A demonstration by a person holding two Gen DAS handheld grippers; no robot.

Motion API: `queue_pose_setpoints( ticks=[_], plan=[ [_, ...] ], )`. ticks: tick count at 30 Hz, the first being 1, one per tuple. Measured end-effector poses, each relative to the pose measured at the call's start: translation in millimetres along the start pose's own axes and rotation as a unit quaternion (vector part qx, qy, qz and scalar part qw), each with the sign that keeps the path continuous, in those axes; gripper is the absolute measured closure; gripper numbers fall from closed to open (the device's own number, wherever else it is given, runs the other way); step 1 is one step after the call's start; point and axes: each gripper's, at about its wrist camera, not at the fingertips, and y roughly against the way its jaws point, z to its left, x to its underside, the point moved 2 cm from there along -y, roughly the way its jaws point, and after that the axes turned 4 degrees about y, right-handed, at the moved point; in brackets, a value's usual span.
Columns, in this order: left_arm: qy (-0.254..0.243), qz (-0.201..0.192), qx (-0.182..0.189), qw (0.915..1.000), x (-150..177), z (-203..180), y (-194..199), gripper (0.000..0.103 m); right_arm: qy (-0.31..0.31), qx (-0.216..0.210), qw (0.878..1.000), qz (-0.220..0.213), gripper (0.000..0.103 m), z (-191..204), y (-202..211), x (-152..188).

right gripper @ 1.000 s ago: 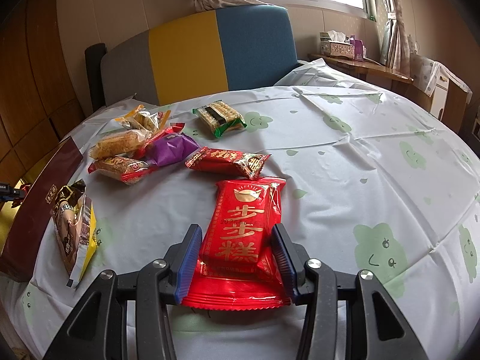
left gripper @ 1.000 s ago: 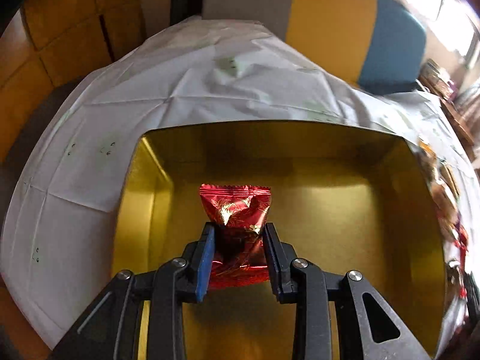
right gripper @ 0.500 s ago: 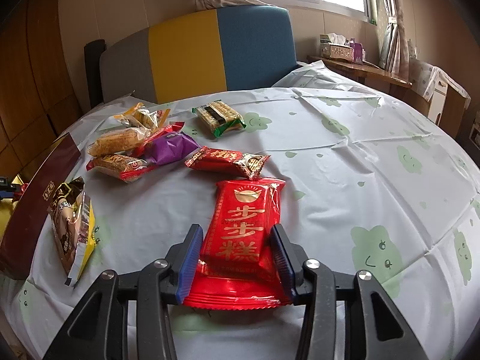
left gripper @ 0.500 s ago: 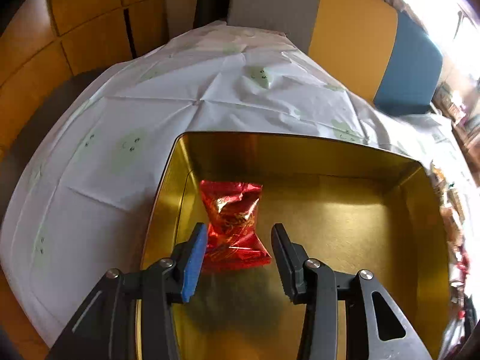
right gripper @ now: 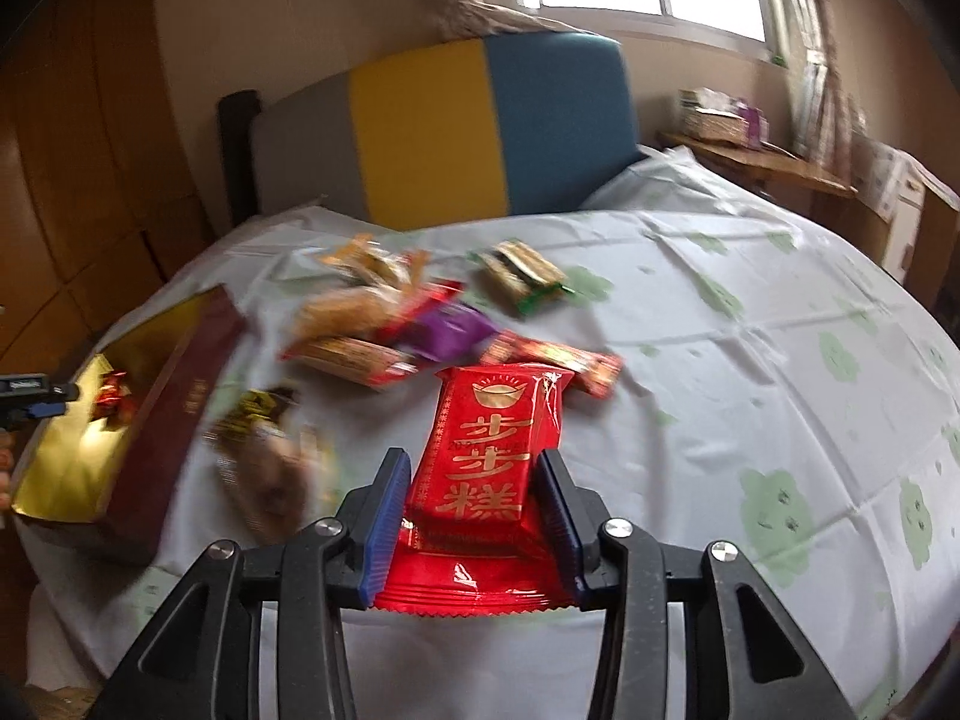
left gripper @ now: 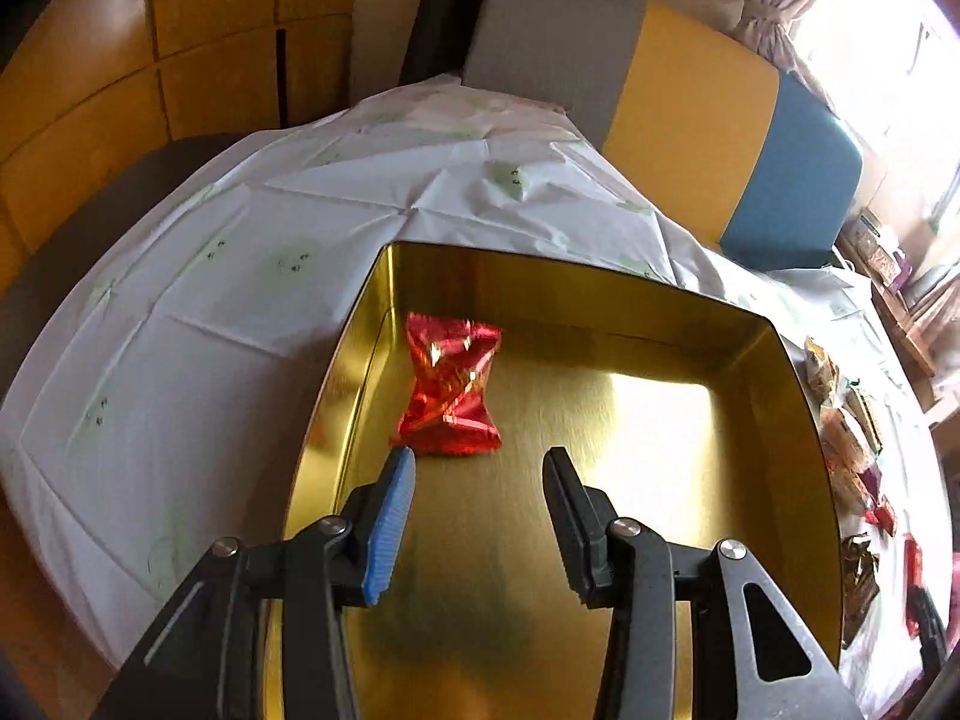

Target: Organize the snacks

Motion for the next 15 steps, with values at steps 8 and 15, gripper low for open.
queue_pose_setpoints(
  ticks=[8,15],
  plan=[
    [0.001,-0.011,-0.004,0.9999,25,5,17,0.058,0.065,-0.095,0.993,0.004,0.059,90,-8,-41],
    [-0.011,-0.023,-0.009,0.9996,36,11,26,0.057,0.136,-0.173,0.975,0.025,0.059,186,-30,-68]
  ],
)
